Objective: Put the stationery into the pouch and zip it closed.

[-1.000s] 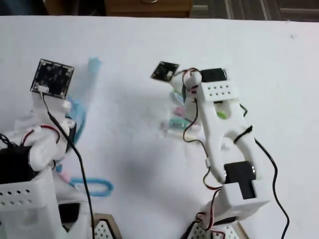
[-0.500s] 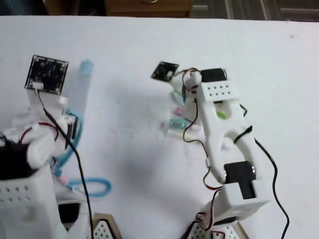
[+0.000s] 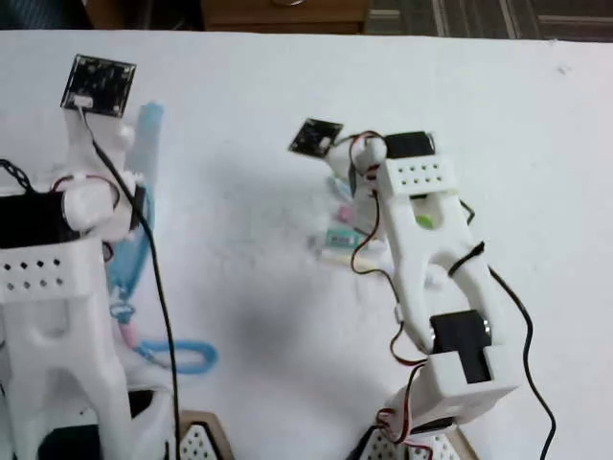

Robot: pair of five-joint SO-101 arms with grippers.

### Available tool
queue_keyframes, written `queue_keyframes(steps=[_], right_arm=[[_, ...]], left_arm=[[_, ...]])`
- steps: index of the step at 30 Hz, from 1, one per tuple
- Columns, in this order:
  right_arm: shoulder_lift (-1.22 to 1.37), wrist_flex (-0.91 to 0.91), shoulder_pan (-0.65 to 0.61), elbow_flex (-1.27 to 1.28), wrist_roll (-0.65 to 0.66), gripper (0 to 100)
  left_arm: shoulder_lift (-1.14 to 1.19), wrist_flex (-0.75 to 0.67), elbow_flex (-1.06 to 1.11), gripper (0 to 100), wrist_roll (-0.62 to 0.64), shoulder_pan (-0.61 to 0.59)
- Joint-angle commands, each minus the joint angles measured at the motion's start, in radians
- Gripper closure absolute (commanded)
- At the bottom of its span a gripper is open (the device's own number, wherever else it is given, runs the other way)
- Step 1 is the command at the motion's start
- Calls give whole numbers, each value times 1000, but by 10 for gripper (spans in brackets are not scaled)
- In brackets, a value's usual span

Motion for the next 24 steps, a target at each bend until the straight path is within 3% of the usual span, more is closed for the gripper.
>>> queue_keyframes(steps=[1, 6, 11, 17, 24], right_arm=[[-13, -33, -7, -14, 0, 693], [-13, -93, -7, -14, -2, 693], [-13, -101, -7, -32, -2, 693], [-13, 27, -7, -132, -2, 693], [-4, 163, -4, -167, 0, 693]], left_arm=[[1, -11, -83, 979, -26, 10], [5, 83, -209, 980, 3, 24], [21, 207, -385, 980, 245, 28], [124, 215, -463, 980, 508, 5], [325, 216, -571, 954, 660, -84]])
